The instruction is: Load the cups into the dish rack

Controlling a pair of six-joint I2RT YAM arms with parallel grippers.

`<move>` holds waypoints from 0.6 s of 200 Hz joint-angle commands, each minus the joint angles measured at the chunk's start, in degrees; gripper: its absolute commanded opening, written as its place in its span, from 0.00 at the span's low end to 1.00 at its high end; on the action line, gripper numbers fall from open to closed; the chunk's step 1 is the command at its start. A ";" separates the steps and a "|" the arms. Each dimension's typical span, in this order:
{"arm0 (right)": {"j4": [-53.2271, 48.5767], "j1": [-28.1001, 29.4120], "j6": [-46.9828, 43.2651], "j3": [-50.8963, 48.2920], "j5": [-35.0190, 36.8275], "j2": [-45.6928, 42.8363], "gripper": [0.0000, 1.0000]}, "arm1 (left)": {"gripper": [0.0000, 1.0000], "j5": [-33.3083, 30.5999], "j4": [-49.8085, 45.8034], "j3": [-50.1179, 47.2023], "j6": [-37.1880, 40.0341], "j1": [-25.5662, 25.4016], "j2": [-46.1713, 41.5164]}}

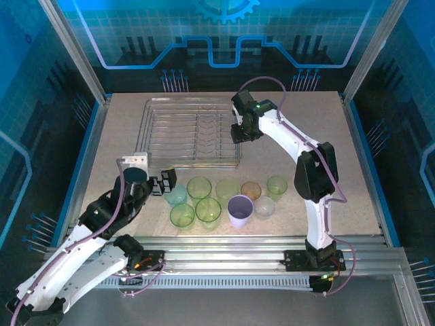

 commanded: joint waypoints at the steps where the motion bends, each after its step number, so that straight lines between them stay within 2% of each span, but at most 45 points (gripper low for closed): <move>1: -1.19 0.28 -0.54 1.66 2.79 1.54 0.36 | 0.99 1.30 -0.38 -0.61 -1.22 0.41 -0.20; 41: 1.73 -0.24 0.29 0.16 2.81 2.24 0.29 | 0.99 1.60 -1.15 -0.27 -1.12 0.38 -0.16; 80: 3.46 -1.08 1.35 -2.48 3.16 1.39 0.15 | 1.00 1.33 -1.31 0.05 -1.11 0.37 0.12; 120: 6.49 -3.08 3.39 -7.91 1.12 -1.69 0.12 | 1.00 2.18 -0.22 0.30 -1.21 0.40 1.98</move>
